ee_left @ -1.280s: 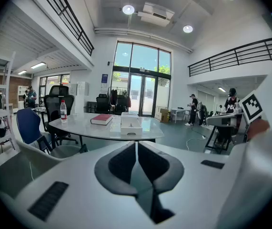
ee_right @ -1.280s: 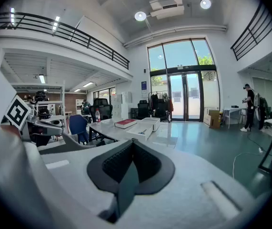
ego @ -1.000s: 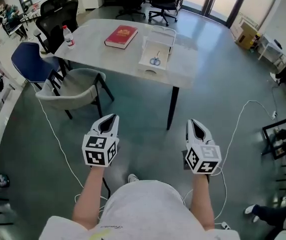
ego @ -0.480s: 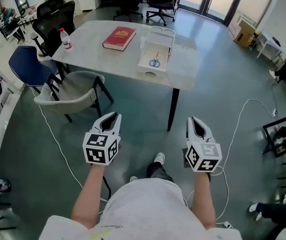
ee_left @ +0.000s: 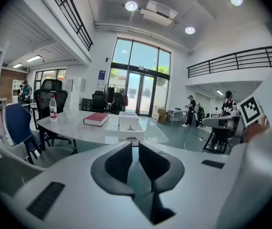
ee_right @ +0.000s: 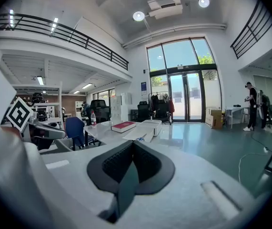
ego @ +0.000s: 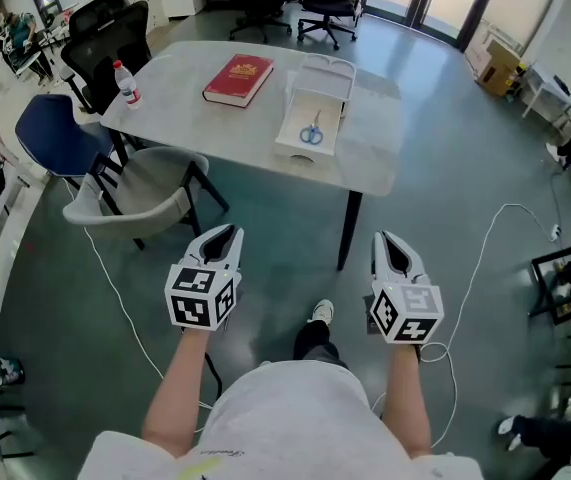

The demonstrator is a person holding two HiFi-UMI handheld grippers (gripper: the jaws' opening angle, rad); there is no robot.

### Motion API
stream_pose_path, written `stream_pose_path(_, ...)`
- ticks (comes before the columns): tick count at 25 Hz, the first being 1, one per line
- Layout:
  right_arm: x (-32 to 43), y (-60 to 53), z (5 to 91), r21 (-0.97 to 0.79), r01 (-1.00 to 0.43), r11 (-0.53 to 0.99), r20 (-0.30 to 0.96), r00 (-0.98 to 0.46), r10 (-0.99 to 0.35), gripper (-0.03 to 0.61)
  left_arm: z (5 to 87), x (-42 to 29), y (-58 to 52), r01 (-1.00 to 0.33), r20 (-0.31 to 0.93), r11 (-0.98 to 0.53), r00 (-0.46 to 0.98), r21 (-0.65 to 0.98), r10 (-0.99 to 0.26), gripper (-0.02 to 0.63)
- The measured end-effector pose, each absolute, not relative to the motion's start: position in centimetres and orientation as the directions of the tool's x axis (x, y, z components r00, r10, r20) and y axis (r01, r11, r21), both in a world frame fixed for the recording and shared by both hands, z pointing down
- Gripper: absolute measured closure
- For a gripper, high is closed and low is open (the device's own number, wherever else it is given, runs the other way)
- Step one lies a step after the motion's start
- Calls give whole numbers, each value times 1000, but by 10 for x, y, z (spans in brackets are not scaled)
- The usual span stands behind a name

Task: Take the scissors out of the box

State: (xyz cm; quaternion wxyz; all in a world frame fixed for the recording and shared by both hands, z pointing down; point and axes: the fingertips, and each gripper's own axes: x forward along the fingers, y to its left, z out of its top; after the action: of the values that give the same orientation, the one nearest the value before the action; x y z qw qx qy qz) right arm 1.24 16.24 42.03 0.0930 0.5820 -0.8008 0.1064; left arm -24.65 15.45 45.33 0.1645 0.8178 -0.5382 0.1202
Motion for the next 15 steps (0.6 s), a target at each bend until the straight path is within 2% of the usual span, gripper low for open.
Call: stream_pose_path(15,61,38,419,-100,-932,349,262,-363,-894,573,452,-192,41,-936,410,-339,347,96,-843,584)
